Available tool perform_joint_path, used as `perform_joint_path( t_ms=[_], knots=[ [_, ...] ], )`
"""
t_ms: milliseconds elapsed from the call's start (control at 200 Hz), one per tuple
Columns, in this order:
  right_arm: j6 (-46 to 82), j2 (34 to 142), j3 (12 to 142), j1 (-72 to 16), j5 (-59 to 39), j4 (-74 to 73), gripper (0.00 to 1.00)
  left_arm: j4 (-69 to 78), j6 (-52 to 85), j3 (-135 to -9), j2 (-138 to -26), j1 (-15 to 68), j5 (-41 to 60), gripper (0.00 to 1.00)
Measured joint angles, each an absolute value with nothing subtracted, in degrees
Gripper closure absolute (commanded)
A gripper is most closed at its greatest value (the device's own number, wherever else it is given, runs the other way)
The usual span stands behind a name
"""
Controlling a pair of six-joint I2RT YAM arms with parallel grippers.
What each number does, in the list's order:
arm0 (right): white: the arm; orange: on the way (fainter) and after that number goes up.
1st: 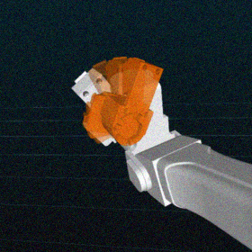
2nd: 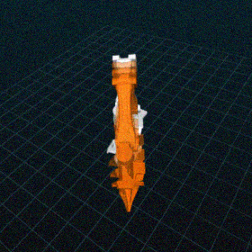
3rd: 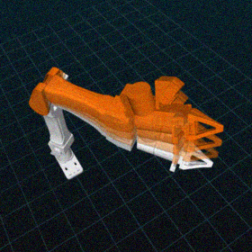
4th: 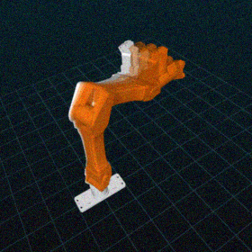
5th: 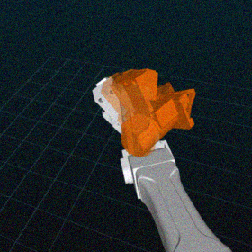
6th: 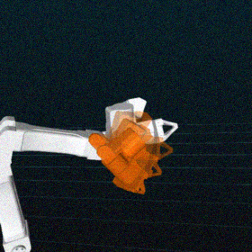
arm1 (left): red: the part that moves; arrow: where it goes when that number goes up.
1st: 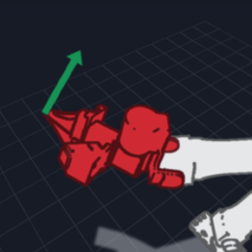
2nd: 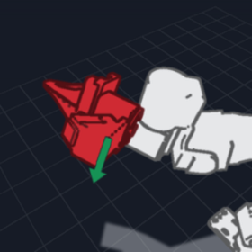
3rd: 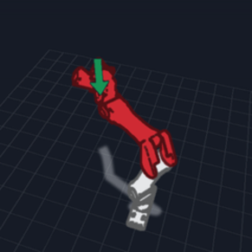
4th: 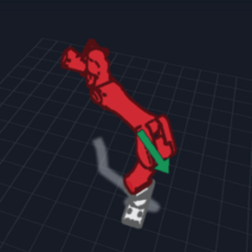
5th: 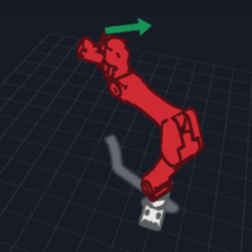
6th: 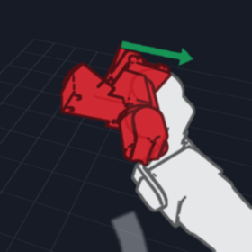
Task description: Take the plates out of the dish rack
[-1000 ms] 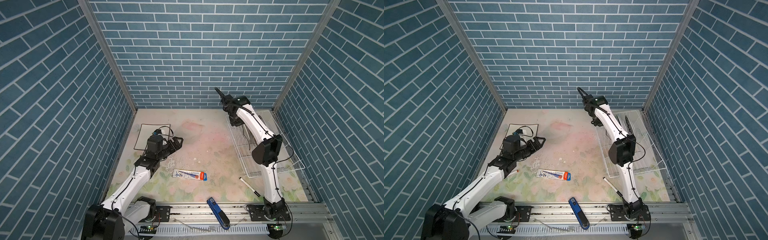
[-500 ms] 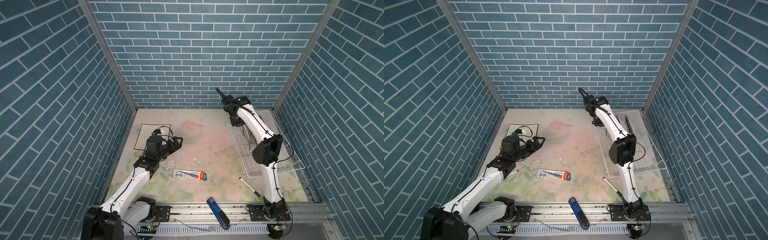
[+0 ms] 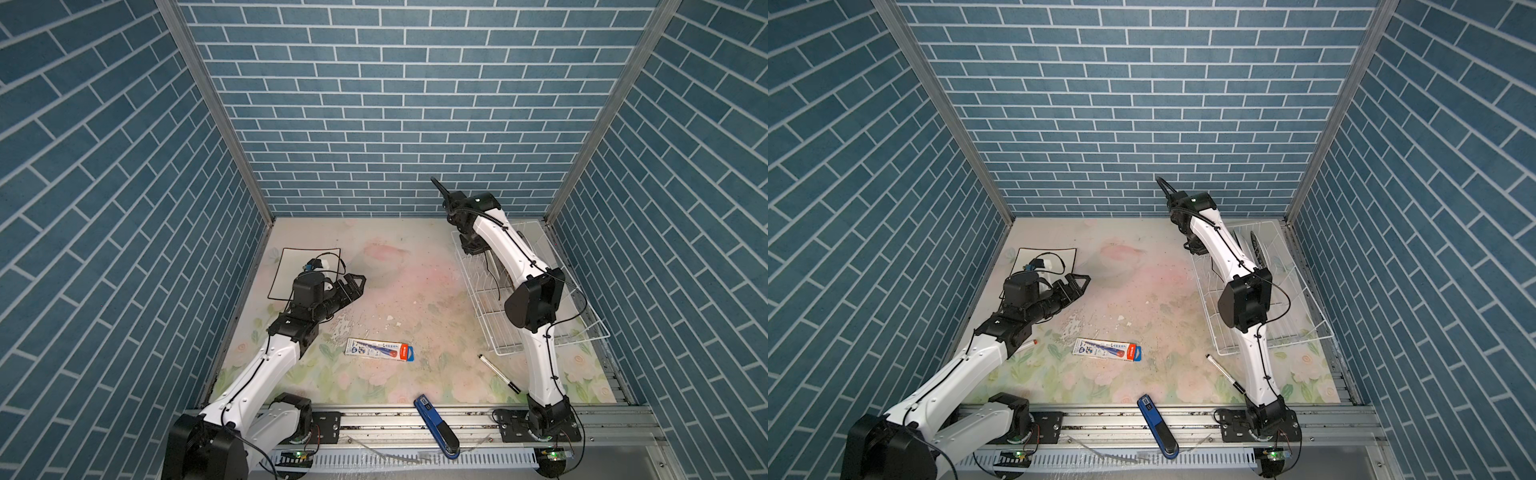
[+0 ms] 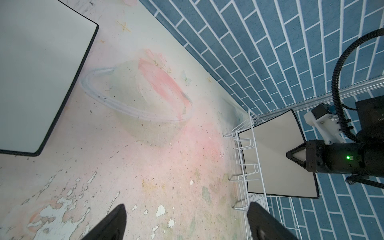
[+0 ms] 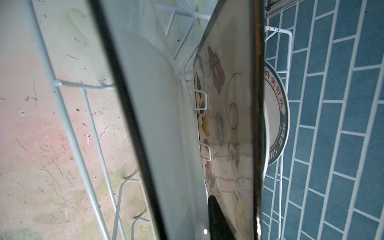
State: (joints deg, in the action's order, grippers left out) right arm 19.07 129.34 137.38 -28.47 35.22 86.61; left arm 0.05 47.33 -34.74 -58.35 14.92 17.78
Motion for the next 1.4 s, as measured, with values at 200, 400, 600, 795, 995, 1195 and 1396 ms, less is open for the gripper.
perform_joint_path(
  t_ms=[200,400,600,795,995,1195,1396],
  knots=[
    [17.5,129.3,137.3,-28.5,35.1,86.6,0.85,0.4,47.4,-34.7,-58.3,14.9,17.8,0.07],
    [16.6,129.3,137.3,-28.5,35.1,86.6,0.89,0.4,47.4,-34.7,-58.3,14.9,17.8,0.07],
    [16.6,129.3,137.3,-28.5,35.1,86.6,0.96,0.3,47.4,-34.7,-58.3,14.9,17.6,0.07],
    [16.6,129.2,136.7,-28.6,35.4,86.2,1.00,0.2,47.4,-34.7,-57.3,14.9,17.1,0.07],
    [16.6,129.1,136.5,-28.6,35.4,86.1,1.00,-0.5,47.4,-34.7,-56.8,14.9,16.8,0.07],
    [16.6,128.8,136.0,-28.6,35.5,85.8,1.00,-1.2,47.4,-34.7,-56.4,14.9,16.8,0.07],
    [16.6,128.6,135.9,-28.6,35.5,85.6,1.00,-1.5,47.4,-34.7,-56.2,14.9,16.7,0.07]
  ],
)
